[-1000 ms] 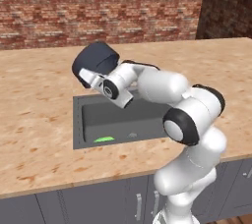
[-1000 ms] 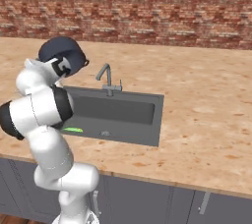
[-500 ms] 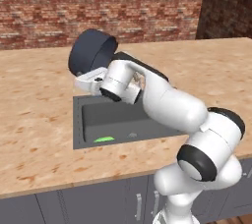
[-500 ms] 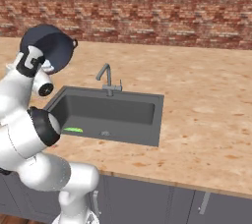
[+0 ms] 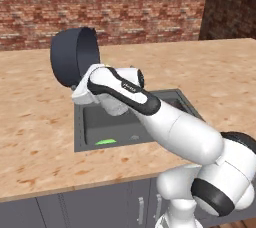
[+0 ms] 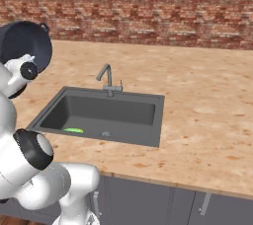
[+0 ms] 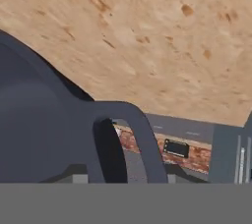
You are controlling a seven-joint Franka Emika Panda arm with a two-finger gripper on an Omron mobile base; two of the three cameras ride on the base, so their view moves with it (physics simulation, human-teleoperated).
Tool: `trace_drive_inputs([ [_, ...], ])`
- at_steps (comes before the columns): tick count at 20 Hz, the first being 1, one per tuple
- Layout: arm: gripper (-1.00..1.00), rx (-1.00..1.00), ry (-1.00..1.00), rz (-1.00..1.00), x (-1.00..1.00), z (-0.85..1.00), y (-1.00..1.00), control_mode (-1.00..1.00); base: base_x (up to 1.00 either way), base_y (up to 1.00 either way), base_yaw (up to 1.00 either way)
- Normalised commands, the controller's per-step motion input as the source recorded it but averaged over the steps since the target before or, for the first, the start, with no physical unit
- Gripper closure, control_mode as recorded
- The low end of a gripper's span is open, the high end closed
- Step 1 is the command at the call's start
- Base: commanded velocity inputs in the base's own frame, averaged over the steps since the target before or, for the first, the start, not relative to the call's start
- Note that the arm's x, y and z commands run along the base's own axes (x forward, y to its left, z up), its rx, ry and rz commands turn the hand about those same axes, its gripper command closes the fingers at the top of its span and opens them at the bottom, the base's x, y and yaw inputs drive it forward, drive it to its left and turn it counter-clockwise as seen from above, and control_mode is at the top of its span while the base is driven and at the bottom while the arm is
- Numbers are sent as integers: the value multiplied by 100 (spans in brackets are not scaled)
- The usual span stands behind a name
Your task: Dump the corn from the pot into the sink. Then turn on the water and wash the corn. Then turn off the water and put the corn back in the pot.
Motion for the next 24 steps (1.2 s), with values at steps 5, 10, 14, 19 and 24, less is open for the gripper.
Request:
trace_drive_inputs([
  [5, 100, -53, 0, 29, -35, 26, -9, -100, 0, 0, 0],
  [10, 100, -49, 0, 28, -13, 12, -3, -100, 0, 0, 0],
  [14, 100, -44, 6, 29, -27, -16, 0, -100, 0, 0, 0],
  [19, 100, -32, 0, 21, -44, -59, -4, -100, 0, 0, 0],
  [24, 100, -12, -7, 5, -36, -85, -18, -100, 0, 0, 0],
])
